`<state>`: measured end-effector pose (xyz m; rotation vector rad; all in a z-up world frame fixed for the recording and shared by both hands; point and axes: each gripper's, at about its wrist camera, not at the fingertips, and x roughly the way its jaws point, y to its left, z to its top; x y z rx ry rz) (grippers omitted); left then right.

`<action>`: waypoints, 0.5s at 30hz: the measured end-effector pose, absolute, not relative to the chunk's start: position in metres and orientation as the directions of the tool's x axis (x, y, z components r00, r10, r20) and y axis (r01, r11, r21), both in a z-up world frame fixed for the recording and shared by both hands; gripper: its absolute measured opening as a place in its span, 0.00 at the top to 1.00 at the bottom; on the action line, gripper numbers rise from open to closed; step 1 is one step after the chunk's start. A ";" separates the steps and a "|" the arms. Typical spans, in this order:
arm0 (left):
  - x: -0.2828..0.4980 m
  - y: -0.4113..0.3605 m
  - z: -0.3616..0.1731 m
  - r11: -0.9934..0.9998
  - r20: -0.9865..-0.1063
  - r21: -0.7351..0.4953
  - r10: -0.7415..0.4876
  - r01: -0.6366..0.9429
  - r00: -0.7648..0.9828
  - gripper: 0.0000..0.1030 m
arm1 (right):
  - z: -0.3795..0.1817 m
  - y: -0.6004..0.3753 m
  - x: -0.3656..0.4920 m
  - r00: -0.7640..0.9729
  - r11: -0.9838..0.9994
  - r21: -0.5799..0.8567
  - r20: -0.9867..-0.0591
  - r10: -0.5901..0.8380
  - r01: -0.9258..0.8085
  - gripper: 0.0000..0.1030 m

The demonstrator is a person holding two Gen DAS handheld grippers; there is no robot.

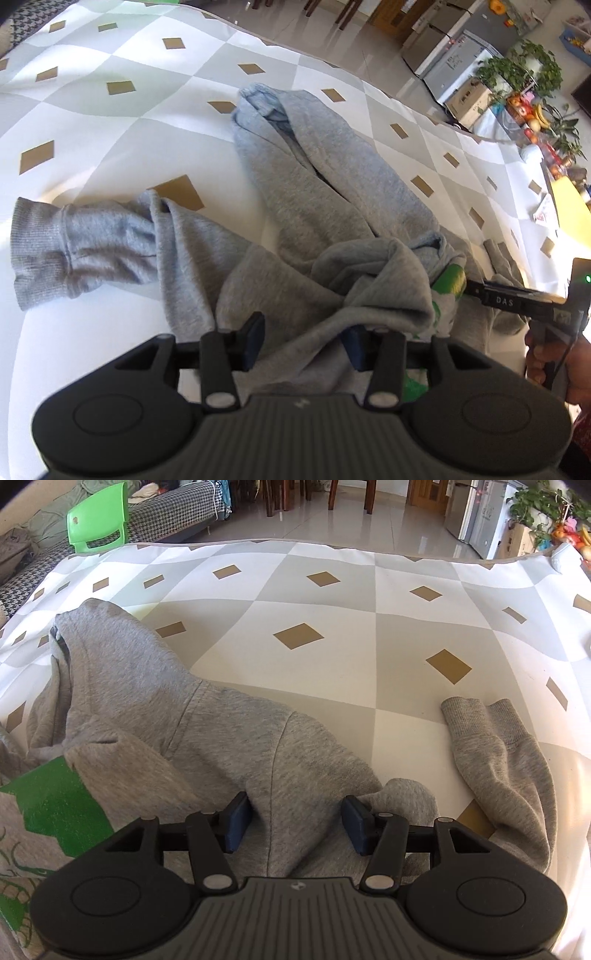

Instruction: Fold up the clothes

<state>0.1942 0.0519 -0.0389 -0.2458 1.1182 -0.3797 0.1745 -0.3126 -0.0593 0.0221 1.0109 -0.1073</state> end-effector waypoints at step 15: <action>0.230 0.106 -0.042 0.958 -0.846 -0.279 -0.213 -0.065 0.489 0.50 | -0.059 -0.327 0.185 0.515 0.979 -0.080 -0.841 -0.166 0.186 0.43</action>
